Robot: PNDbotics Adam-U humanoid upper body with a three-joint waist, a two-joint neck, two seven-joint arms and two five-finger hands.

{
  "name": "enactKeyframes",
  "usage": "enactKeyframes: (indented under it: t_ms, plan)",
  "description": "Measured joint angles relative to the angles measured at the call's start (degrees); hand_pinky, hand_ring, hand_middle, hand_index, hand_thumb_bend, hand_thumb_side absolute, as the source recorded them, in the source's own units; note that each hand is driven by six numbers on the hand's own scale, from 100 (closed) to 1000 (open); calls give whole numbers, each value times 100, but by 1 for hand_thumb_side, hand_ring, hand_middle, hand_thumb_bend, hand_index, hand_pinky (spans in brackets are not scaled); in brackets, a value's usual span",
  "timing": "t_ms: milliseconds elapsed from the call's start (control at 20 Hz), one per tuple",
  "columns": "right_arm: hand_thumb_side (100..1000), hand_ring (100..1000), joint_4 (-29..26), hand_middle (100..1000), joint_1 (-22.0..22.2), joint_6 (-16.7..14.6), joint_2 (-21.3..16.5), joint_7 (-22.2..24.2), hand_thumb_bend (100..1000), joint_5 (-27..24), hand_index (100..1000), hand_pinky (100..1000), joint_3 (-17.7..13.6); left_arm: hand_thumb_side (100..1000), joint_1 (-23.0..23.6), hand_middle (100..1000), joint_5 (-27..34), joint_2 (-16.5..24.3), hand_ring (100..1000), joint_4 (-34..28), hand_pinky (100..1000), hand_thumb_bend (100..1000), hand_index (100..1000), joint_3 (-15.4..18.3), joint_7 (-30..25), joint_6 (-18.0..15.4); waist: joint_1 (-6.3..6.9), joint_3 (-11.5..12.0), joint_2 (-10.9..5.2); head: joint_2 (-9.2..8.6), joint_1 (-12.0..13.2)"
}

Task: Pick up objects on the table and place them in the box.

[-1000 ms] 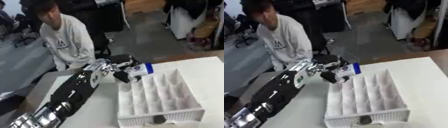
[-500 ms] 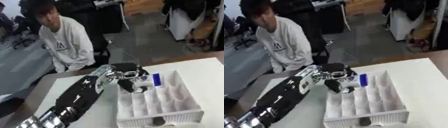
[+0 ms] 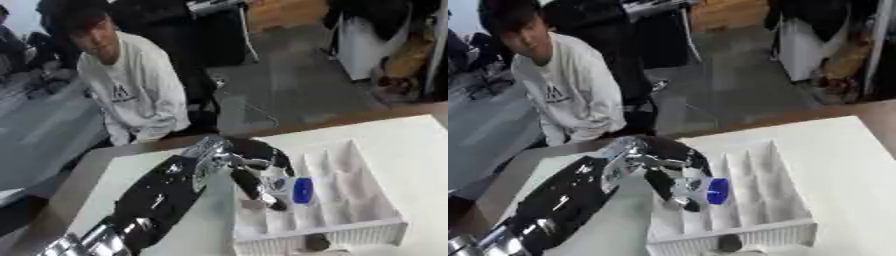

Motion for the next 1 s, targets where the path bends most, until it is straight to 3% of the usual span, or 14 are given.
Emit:
enactKeyframes:
  t_ms: [350,400,450,500,700,1000]
  plan:
    - [867,519,0,451,0,10,0,10,388,-7,567,464,-1,894,221,919,-20,77,915,-209,778,863,952,159,334,-89,8,26,0,0,-2]
    - [868,518,0,451,0,11,0,9,386,-7,567,464,-1,921,289,906,44,119,888,-319,724,845,943,180,398,-68,10,38,0,0,-2]
    - [868,518,0,451,0,11,-1,8,386,-6,567,464,-3,919,376,907,156,174,891,-469,728,845,943,211,481,-40,11,59,0,1,-2]
    - [868,518,0,451,1,10,-2,3,386,-4,567,463,-5,955,496,883,312,259,848,-648,648,831,932,240,572,-2,12,78,1,1,-2]
    - [867,518,0,451,14,28,-30,-68,386,29,567,463,-68,958,1122,867,1263,702,814,-1596,568,788,912,391,974,289,12,168,20,8,-74]
    - [859,513,1,446,167,56,-54,-271,379,122,561,459,-213,927,2123,836,2919,1097,757,-3341,487,778,881,792,1465,1090,-95,348,84,11,-151]
